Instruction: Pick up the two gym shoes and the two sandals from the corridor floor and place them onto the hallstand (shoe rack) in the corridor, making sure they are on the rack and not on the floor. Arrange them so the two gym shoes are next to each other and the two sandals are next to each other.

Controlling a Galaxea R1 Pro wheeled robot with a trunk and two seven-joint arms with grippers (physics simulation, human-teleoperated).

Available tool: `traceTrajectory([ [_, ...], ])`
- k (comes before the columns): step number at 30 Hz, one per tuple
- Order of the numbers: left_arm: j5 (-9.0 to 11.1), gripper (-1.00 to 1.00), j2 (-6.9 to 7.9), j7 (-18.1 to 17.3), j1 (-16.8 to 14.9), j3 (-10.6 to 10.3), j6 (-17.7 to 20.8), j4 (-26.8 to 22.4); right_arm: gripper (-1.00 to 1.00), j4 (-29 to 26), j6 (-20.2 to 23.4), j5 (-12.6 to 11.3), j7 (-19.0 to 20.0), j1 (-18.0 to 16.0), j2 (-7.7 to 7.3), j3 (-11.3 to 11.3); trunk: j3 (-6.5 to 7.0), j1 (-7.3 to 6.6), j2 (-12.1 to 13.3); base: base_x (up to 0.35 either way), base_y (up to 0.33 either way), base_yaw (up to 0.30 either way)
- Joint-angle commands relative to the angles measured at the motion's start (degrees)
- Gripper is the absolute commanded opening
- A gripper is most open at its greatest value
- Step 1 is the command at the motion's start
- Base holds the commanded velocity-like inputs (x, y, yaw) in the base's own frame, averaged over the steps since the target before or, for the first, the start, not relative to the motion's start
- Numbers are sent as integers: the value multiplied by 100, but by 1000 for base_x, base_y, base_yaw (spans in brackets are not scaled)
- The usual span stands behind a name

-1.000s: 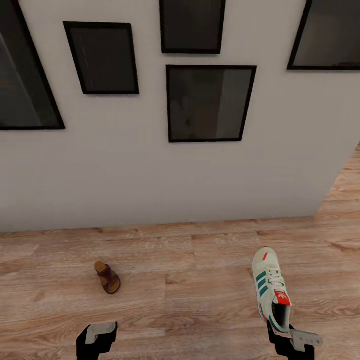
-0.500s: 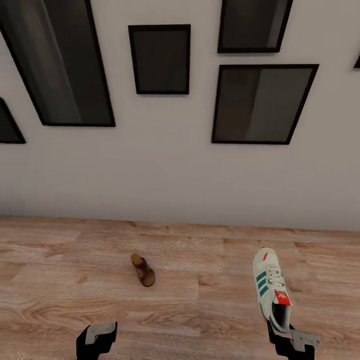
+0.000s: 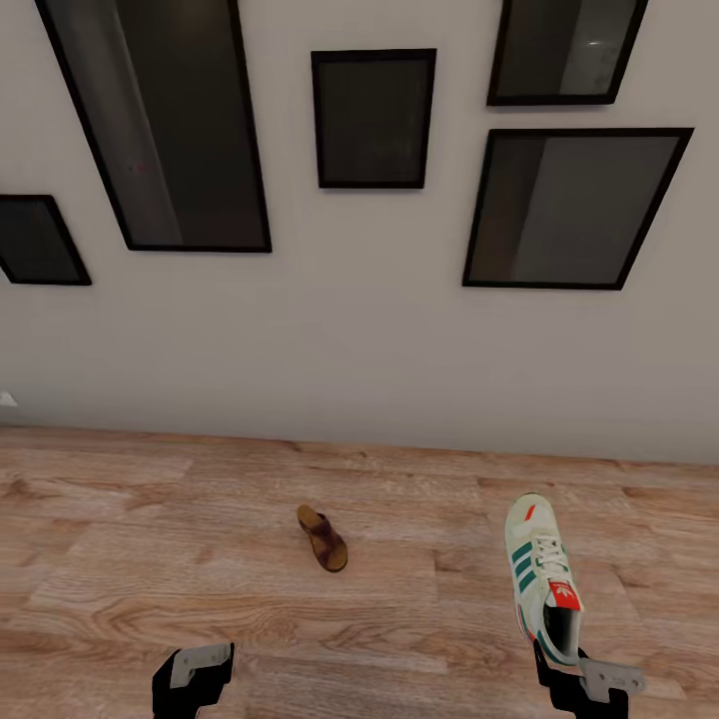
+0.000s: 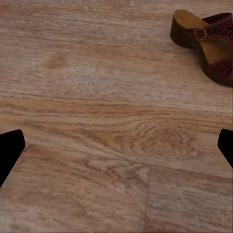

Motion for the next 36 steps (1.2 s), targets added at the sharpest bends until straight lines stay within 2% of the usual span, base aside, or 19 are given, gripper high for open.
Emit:
traceTrajectory([
  [1, -18, 100, -6, -51, -5, 49, -16, 2, -100, -2, -22, 22, 55, -6, 6, -49, -5, -1, -2, 0, 308, 0],
  [10, -16, 100, -6, -51, 3, 46, -16, -1, -100, -2, -22, 22, 55, -6, -1, -55, -5, -1, -2, 0, 308, -40],
  [36, -13, 100, -6, -51, 4, 46, -16, 1, -100, -2, -22, 22, 55, -6, -1, -55, -5, -1, -2, 11, 308, -259],
])
